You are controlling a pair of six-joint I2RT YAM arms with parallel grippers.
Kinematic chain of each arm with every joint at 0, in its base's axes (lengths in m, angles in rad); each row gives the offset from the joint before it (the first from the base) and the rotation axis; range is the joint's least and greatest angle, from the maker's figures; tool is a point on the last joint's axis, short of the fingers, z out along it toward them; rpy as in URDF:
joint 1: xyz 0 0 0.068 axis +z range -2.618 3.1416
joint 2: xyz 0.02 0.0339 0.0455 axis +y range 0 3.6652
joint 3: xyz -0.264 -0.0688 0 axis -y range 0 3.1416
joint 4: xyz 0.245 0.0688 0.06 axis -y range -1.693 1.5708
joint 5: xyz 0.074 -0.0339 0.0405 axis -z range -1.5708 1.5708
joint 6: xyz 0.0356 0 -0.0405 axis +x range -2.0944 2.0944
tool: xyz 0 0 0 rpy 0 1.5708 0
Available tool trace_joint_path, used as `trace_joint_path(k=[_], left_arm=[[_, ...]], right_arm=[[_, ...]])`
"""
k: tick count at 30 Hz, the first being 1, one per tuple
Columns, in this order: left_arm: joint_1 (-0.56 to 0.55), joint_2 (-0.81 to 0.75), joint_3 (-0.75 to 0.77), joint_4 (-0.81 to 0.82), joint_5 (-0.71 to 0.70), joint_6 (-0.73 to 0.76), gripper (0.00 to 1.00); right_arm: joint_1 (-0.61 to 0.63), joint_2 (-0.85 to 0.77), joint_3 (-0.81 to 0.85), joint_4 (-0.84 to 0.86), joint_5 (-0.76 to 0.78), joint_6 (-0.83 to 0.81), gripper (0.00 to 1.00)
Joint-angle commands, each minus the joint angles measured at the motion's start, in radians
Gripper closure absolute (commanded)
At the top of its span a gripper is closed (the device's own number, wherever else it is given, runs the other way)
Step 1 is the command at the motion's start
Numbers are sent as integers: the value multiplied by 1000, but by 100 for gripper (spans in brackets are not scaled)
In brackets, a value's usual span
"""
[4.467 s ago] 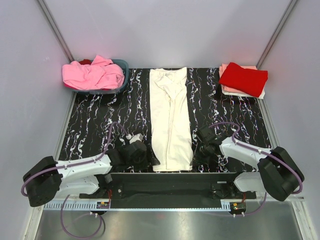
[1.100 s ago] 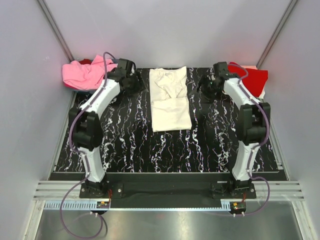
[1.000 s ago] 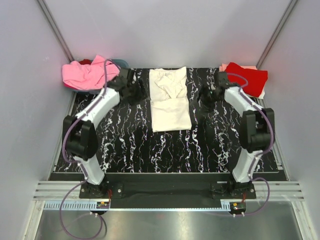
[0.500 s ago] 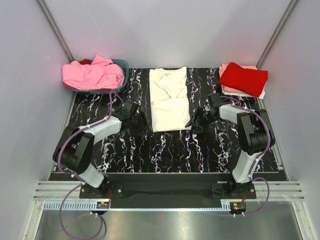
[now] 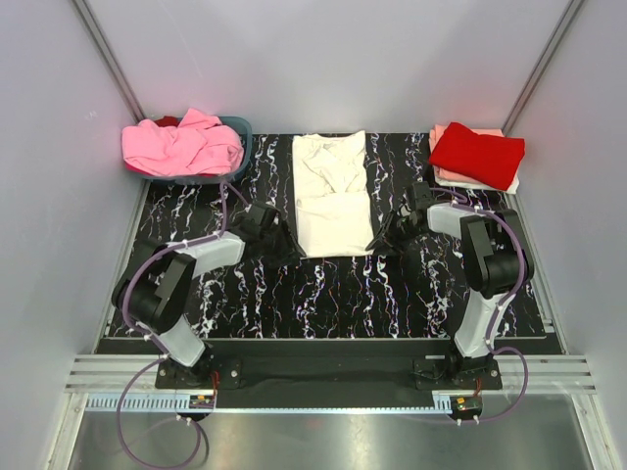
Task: Fold and stack the t-shirts
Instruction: Fold the tshirt
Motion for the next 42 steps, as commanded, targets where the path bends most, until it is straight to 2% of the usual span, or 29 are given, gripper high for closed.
trace_joint_path(k=[1, 8, 15, 18, 19, 21, 22, 23, 24, 27, 33, 42], left_arm=[[-12, 25, 0, 72, 14, -18, 46], [-16, 69, 3, 94, 1, -21, 47], [-18, 112, 3, 137, -3, -29, 54], [-18, 135, 11, 141, -3, -33, 63], [-18, 143, 14, 141, -3, -30, 73], [-18, 149, 20, 141, -9, -29, 85], [-18, 146, 22, 141, -14, -27, 97], [-18, 141, 22, 162, -16, -21, 100], [-21, 135, 20, 171, -16, -13, 100], [-50, 83, 28, 162, -38, 11, 100], [-162, -50, 36, 21, -131, 10, 100], [-418, -348, -122, -152, -272, -125, 100]], right_arm=[[8, 19, 39, 26, 32, -7, 68], [10, 26, 47, 29, 26, -15, 73], [8, 32, 51, 29, 19, -25, 73], [10, 39, 57, 27, 15, -27, 76], [8, 39, 60, 24, 15, -29, 78], [8, 43, 63, 24, 9, -29, 84], [8, 48, 63, 26, 8, -30, 93], [8, 46, 63, 26, 8, -29, 96], [8, 45, 62, 26, 6, -29, 100], [10, 28, 48, 21, -6, -27, 100], [10, -122, -59, -31, 25, -39, 100], [78, -602, -363, -201, 60, 31, 100]])
